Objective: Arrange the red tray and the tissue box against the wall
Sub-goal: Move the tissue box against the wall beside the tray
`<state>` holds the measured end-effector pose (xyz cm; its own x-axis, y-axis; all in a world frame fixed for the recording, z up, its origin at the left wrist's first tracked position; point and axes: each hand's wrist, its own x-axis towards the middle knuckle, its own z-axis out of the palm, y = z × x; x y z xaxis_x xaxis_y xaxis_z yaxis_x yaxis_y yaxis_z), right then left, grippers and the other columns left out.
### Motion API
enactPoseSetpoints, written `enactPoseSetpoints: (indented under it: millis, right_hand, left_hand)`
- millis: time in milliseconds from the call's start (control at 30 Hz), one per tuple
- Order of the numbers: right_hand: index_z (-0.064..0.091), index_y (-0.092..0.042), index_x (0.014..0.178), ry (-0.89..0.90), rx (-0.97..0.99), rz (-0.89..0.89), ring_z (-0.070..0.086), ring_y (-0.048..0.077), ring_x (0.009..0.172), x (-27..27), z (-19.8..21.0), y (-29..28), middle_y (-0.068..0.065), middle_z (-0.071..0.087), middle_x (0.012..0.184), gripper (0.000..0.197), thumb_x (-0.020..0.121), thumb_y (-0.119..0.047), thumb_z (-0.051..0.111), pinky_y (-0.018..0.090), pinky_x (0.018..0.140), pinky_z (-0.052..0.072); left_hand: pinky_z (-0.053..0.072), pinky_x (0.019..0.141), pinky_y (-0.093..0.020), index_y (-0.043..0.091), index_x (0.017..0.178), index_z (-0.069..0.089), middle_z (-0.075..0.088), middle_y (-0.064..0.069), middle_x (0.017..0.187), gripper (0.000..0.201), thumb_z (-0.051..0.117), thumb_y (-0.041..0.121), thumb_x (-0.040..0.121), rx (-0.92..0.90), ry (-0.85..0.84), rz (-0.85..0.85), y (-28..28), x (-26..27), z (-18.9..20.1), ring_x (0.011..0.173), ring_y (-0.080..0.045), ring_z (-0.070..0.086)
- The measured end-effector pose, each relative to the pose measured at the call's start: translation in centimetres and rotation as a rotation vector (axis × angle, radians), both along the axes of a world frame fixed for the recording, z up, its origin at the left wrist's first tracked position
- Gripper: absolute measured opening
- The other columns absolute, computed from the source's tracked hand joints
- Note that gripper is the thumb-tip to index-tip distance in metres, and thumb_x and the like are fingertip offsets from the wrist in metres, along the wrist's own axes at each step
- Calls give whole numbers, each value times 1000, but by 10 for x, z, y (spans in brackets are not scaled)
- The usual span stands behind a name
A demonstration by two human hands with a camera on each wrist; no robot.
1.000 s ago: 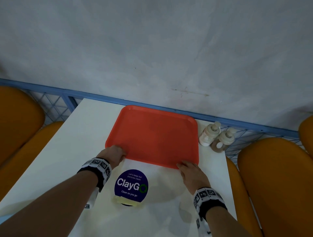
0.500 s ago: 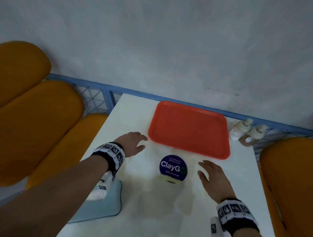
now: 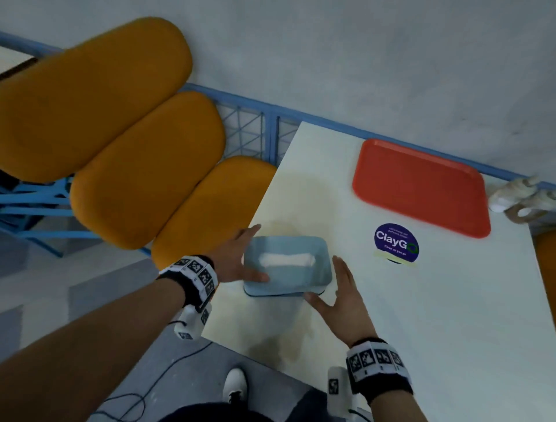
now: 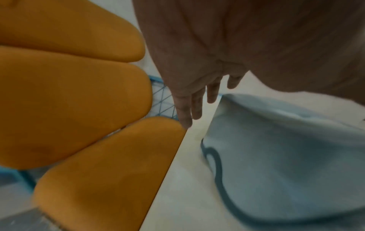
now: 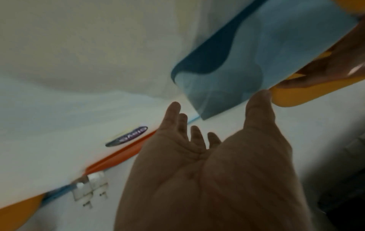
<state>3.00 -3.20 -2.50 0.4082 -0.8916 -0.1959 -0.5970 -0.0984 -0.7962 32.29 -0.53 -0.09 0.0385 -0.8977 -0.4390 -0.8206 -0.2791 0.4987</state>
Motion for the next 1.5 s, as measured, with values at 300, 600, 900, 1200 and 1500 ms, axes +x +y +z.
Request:
enactPoseSetpoints:
  millis: [300,600,900,1200,1500]
  right_hand:
    - [24,-37,138,-45,114,-209,51,20,117,30,-6,7,-8,51,127,87,73,-35,81,36,90,44]
    - [29,-36,135,-65,-9,-219,54,16,107,53,17,-104,-8,56,123,84,70,-43,81,41,91,49]
    - [32,-32,138,-92,-40,-130,54,18,117,75,18,-285,-4,56,130,86,69,-48,81,46,97,49]
    - [29,-32,140,-53,-36,-152,52,18,120,87,-30,-377,-3,54,133,87,69,-61,71,48,99,47]
    - [17,-35,147,79,-263,-79,29,18,139,87,-37,-381,-4,23,157,82,82,-46,67,40,109,34]
  left_hand:
    - [45,103,-55,32,149,1,40,-5,145,138,92,48,46,-166,196,126,18,-15,-32,128,-29,44]
    - [35,113,-52,25,148,6,31,-4,149,130,92,42,52,-267,64,116,-91,1,3,133,-29,35]
    - [50,94,-57,38,140,7,43,-5,136,129,90,35,42,-254,172,216,-258,19,15,121,-29,47]
    - [51,95,-50,37,146,-2,44,-5,134,135,93,28,51,-127,188,165,-367,43,-25,119,-28,50]
    - [39,109,-58,47,146,6,3,4,161,122,85,59,54,-329,39,19,-381,49,-44,143,-33,23]
